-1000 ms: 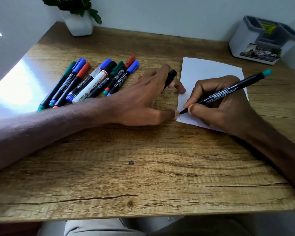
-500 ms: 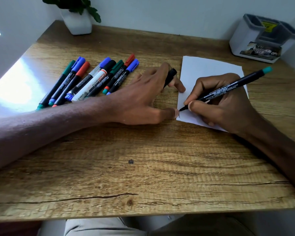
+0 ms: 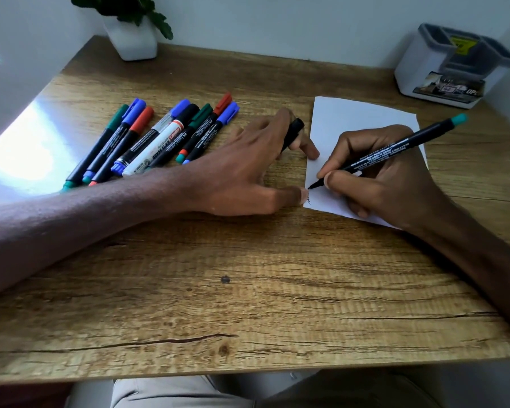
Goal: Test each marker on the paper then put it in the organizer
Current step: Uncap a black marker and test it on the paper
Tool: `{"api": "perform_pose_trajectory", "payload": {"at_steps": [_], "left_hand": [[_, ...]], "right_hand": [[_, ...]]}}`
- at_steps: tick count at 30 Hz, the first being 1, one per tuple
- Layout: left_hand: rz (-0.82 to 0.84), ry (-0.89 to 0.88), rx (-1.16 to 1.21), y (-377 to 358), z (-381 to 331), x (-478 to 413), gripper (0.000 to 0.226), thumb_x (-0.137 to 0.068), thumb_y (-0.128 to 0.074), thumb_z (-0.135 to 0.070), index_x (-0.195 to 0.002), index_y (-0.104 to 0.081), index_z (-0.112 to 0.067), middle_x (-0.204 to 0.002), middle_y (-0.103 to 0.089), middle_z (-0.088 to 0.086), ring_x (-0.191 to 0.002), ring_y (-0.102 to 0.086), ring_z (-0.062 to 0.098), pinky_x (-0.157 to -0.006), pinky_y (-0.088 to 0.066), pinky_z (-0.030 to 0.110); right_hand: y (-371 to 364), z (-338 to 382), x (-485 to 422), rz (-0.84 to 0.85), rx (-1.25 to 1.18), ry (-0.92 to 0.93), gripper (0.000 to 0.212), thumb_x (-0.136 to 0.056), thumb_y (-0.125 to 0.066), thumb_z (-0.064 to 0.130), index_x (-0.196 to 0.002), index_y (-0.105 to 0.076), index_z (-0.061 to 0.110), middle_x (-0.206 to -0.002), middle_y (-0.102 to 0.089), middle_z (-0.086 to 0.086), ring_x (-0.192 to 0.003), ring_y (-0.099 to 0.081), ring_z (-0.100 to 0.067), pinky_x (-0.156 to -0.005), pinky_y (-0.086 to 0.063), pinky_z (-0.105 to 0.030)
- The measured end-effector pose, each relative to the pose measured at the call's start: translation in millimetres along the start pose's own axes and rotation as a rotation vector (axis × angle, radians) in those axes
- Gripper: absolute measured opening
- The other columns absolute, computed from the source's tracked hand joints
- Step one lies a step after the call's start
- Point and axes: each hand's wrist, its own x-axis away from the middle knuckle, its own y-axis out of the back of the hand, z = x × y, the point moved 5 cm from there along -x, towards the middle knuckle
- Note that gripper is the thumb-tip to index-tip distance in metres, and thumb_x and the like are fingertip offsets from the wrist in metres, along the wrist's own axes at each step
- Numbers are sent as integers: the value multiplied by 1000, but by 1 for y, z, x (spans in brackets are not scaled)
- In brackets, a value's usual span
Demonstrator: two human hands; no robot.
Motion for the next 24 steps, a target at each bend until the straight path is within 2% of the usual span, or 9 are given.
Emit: {"api": "perform_pose_trajectory", "payload": {"at_steps": [6, 10, 14, 16, 19, 22, 24], "left_hand": [[2, 2, -14, 0, -1, 1, 50, -85, -65, -54, -111, -37, -21, -136, -53, -21, -117, -44, 6, -108, -39, 46], [-3, 14, -8, 1, -2, 0, 51, -86, -66, -53, -115, -39, -21, -133, -51, -23, -116, -45, 6, -107, -39, 45], [-2, 38, 26, 2, -3, 3, 24, -99, -56, -50, -105, -36, -37, -132, -53, -18, -118, -46, 6, -105, -40, 43], [-45, 75, 115, 4, -1, 3, 18, -106, -44, -48, -107, -43, -30, -129, -58, -11, -119, -50, 11, -102, -42, 41], [-126, 126, 181, 10, 2, 4, 46, -106, -28, -49, -121, -53, -14, -120, -60, -1, -115, -52, 16, -102, -41, 37], [-227, 92, 214, 17, 0, 6, 36, -112, -31, -35, -119, -62, -19, -115, -64, -9, -114, -53, 5, -98, -39, 23], [-265, 68, 195, 19, 0, 5, 31, -112, -35, -29, -115, -64, -17, -111, -66, -9, -109, -57, 3, -92, -42, 21]], "right_hand": [[0, -1, 0, -3, -19, -21, 9, -81, -65, -4, -74, -71, -4, -57, -65, 3, -34, -52, -12, -44, -41, -15], [1, -5, 1, -41, -163, -84, 9, -84, -62, -7, -76, -67, -8, -55, -60, -6, -33, -47, -19, -37, -39, -22], [7, -11, 1, -146, -403, -184, 15, -87, -58, -10, -79, -67, -1, -63, -54, -17, -50, -41, -25, -38, -39, -23], [9, -11, 1, -167, -448, -199, 12, -87, -60, -5, -82, -69, 2, -68, -56, -17, -56, -43, -25, -39, -39, -23], [15, -10, 1, -190, -470, -187, 11, -89, -62, 1, -95, -72, -2, -75, -62, -16, -64, -50, -24, -41, -42, -25], [20, -10, 2, -201, -503, -171, 25, -92, -56, 6, -108, -69, -8, -86, -66, -22, -73, -56, -26, -45, -47, -30], [21, -8, 2, -204, -508, -169, 27, -92, -54, 7, -111, -68, -8, -91, -68, -22, -76, -60, -27, -48, -50, -32]]}}
